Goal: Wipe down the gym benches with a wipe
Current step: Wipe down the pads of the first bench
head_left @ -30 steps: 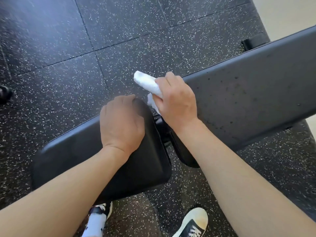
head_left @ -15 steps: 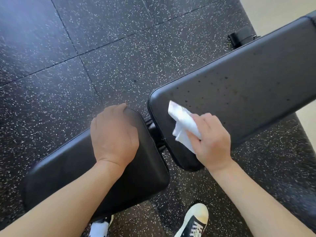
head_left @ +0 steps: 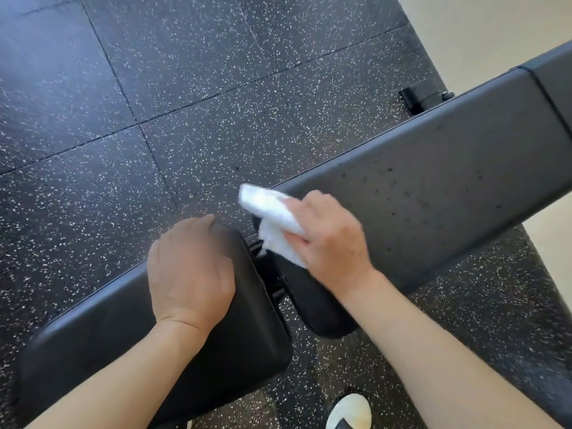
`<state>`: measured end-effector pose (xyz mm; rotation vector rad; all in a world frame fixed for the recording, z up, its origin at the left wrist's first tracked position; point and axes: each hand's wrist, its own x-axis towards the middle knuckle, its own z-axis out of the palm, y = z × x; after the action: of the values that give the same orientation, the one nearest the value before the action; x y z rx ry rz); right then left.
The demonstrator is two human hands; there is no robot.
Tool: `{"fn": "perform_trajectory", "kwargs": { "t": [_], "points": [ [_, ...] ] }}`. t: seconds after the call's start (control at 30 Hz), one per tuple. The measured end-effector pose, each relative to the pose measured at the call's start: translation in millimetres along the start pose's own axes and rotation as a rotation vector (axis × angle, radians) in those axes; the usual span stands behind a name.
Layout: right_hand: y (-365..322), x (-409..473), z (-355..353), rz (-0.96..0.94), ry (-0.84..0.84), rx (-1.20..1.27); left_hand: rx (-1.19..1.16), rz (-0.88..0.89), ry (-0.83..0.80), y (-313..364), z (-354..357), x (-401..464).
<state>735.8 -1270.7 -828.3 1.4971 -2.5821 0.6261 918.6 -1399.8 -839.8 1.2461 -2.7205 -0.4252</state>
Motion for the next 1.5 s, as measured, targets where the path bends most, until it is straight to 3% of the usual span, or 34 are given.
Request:
{"fn": "perform_trajectory", "kwargs": {
  "t": [0.13, 0.2, 0.27, 0.43, 0.53, 0.6, 0.67, 0.77, 0.87, 1.0, 1.13, 1.27, 1.4, 1.5],
  "points": [
    [77.8, 17.9, -18.9, 0.393, 0.103, -0.118, 0.001, -0.003, 0.000, 0.5, 0.8, 0.5],
    [78.7, 38.1, -15.1, 0.527, 0.095, -0.114, 0.009, 0.004, -0.002, -0.4, 2.1, 0.2],
    [47.1, 53.1, -3.1, 0.493, 0.100, -0.100, 0.013, 0.005, 0.004, -0.8, 1.7, -0.1],
    [-45.7, 42.9, 23.5, 0.149, 0.012, 0.021, 0.017, 0.006, 0.008, 0.5, 2.8, 0.2],
    [-46.6, 17.3, 17.1, 0.027, -0.069, 0.024, 0.011, 0.014, 0.016, -1.6, 4.4, -0.1],
    [-26.1, -1.6, 6.2, 0.003, -0.015, 0.048, 0.007, 0.018, 0.020, -2.1, 4.6, -0.6],
    [11.3, -19.0, -8.4, 0.056, 0.060, 0.029, 0.006, 0.018, 0.020, -1.9, 4.6, -0.2],
    [69.8, -17.4, -28.3, 0.315, 0.086, -0.061, 0.005, 0.010, 0.009, -1.5, 4.6, 0.3],
    [82.0, 24.7, -19.2, 0.480, 0.075, -0.116, 0.006, 0.013, 0.006, -2.0, 3.5, 0.4],
    [39.0, 79.2, 13.3, 0.420, -0.024, -0.150, 0.000, 0.011, 0.006, 0.9, 1.7, 0.3],
    [-15.8, 60.9, 19.7, 0.250, -0.040, -0.038, 0.009, 0.009, 0.000, -0.2, 2.2, 0.6],
    [8.8, 20.2, -0.3, 0.068, -0.018, -0.037, 0.006, 0.003, 0.003, -1.0, 2.9, -0.1],
    [75.8, 38.9, -16.7, 0.347, 0.113, -0.086, 0.015, -0.005, -0.008, -1.2, 2.7, 0.9],
    [73.0, 60.7, -5.5, 0.491, 0.066, -0.120, 0.019, -0.003, -0.016, -1.2, 2.1, 0.4]
  ]
}}
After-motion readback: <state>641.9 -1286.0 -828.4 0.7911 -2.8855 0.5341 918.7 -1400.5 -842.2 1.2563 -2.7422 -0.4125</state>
